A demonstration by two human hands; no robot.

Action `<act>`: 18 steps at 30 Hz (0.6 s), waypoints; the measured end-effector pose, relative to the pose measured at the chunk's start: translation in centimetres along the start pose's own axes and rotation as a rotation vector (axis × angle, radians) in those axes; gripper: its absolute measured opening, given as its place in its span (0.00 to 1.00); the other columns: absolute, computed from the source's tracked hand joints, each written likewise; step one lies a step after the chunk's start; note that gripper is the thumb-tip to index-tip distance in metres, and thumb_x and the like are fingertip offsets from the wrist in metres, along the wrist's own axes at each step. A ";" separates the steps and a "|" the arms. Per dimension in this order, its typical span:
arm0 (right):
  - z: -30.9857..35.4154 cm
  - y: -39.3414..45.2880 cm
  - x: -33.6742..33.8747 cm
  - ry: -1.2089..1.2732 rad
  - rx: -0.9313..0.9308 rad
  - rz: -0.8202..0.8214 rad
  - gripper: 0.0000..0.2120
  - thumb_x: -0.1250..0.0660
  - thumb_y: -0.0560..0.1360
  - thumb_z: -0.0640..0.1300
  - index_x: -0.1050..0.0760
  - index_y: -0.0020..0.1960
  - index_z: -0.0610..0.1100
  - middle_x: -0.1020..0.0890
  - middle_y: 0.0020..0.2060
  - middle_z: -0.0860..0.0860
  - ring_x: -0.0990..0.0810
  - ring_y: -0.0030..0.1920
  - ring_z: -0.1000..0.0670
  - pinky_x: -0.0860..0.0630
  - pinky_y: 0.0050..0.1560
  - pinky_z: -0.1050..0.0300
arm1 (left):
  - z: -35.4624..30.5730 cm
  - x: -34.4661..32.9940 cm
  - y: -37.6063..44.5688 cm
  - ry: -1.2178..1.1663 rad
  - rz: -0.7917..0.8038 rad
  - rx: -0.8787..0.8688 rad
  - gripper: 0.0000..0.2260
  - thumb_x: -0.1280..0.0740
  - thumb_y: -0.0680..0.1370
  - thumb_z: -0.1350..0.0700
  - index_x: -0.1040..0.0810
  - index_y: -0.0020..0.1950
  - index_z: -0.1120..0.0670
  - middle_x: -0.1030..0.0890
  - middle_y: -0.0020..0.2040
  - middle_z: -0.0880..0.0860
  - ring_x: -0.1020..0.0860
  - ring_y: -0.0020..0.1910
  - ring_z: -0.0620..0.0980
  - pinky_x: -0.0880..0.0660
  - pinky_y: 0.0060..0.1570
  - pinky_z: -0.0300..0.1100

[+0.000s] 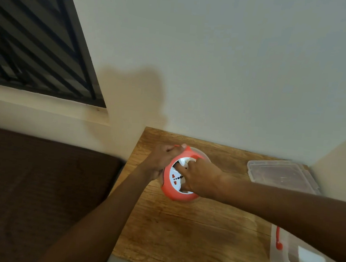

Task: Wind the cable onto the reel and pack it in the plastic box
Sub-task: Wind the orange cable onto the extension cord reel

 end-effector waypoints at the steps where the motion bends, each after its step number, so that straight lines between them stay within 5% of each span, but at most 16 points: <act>1: -0.4 0.1 0.0 0.024 -0.040 -0.020 0.33 0.32 0.78 0.43 0.42 0.77 0.56 0.45 0.76 0.36 0.25 0.63 0.37 0.22 0.57 0.44 | -0.2 0.1 0.1 -0.021 -0.025 -0.012 0.18 0.29 0.80 0.43 0.14 0.50 0.58 0.13 0.42 0.59 0.15 0.36 0.57 0.18 0.39 0.47; 8: -1.2 0.8 -2.0 0.349 -0.305 -0.128 0.42 0.25 0.71 0.47 0.45 0.76 0.60 0.39 0.73 0.35 0.24 0.62 0.37 0.22 0.55 0.42 | 0.2 0.0 -0.5 -0.144 -0.251 -0.138 0.13 0.29 0.80 0.45 0.12 0.48 0.54 0.11 0.44 0.55 0.12 0.41 0.58 0.14 0.39 0.49; 13: -1.6 1.4 -2.3 0.866 -0.664 -0.304 0.33 0.33 0.73 0.51 0.43 0.72 0.66 0.42 0.73 0.39 0.20 0.54 0.38 0.20 0.46 0.48 | -0.9 0.2 -0.4 -0.289 -0.370 -0.241 0.11 0.27 0.79 0.47 0.13 0.49 0.54 0.11 0.47 0.58 0.13 0.46 0.62 0.14 0.46 0.60; 18: 0.3 2.2 -1.9 1.295 -0.841 -0.444 0.34 0.28 0.71 0.50 0.37 0.73 0.61 0.50 0.78 0.45 0.24 0.64 0.38 0.22 0.57 0.52 | -1.7 0.0 -0.5 -0.231 -0.377 -0.285 0.11 0.26 0.78 0.44 0.12 0.51 0.50 0.11 0.46 0.52 0.11 0.44 0.54 0.13 0.45 0.55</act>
Point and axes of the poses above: each hand's wrist, its own y-axis towards the middle knuckle, its own x-axis out of the back of the hand, z = x × y, the point moved 4 cm from there along y, towards the middle knuckle
